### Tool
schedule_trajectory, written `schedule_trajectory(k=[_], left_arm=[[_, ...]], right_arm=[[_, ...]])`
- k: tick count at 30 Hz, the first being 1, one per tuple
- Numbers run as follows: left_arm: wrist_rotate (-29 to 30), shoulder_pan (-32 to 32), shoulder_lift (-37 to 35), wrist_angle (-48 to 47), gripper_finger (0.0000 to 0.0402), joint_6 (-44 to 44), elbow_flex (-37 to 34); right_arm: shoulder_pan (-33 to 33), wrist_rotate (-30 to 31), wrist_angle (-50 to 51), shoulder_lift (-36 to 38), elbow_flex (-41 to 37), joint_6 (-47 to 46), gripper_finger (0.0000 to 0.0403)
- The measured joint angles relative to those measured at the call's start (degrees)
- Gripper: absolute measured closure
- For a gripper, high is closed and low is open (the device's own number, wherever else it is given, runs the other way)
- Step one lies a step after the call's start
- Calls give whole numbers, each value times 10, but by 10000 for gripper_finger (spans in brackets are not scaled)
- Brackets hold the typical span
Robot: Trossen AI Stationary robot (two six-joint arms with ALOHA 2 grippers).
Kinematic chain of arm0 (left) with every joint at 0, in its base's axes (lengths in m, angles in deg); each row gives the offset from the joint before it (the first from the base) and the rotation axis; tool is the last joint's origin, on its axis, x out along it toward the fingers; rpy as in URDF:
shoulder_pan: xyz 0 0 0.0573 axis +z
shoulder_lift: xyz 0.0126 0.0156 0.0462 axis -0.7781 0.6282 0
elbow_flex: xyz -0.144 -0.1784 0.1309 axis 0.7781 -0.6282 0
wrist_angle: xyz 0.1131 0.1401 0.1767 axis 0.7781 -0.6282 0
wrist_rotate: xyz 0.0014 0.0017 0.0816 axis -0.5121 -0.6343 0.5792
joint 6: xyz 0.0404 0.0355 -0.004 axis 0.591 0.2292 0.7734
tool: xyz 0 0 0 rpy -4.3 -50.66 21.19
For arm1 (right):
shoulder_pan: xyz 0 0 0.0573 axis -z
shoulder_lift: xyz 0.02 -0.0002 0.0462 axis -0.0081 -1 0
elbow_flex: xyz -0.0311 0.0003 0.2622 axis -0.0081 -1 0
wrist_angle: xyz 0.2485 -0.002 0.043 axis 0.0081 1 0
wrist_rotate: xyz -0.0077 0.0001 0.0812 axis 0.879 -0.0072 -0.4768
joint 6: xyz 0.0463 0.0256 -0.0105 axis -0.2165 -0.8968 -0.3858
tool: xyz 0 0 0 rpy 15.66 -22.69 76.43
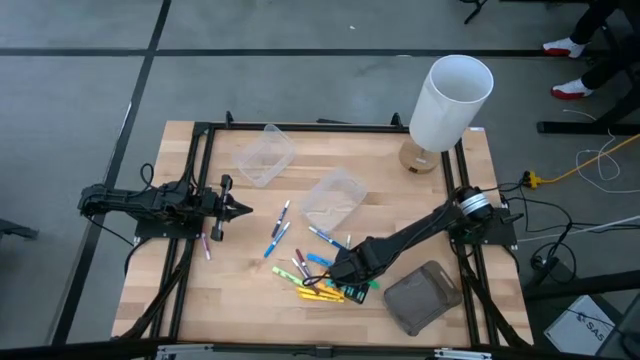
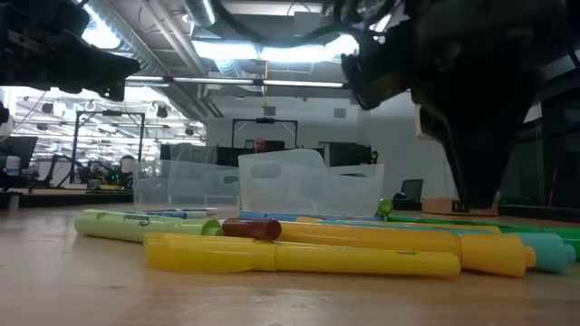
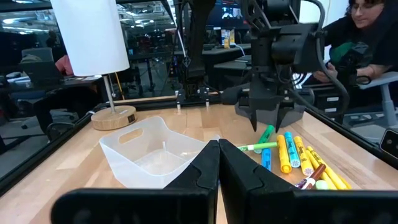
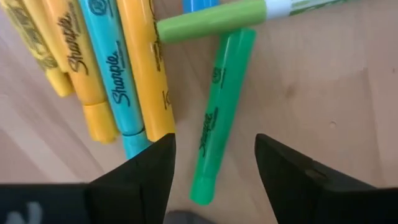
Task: Pick & Place Markers
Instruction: Put the green highlighter into the black bin
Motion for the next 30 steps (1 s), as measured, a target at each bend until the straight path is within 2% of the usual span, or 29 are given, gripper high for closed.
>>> schedule_trajectory(k=[30], left_arm=[[0, 0, 0, 0, 398, 0, 0]], right_arm=[[6, -12, -34, -10, -44, 4, 186]])
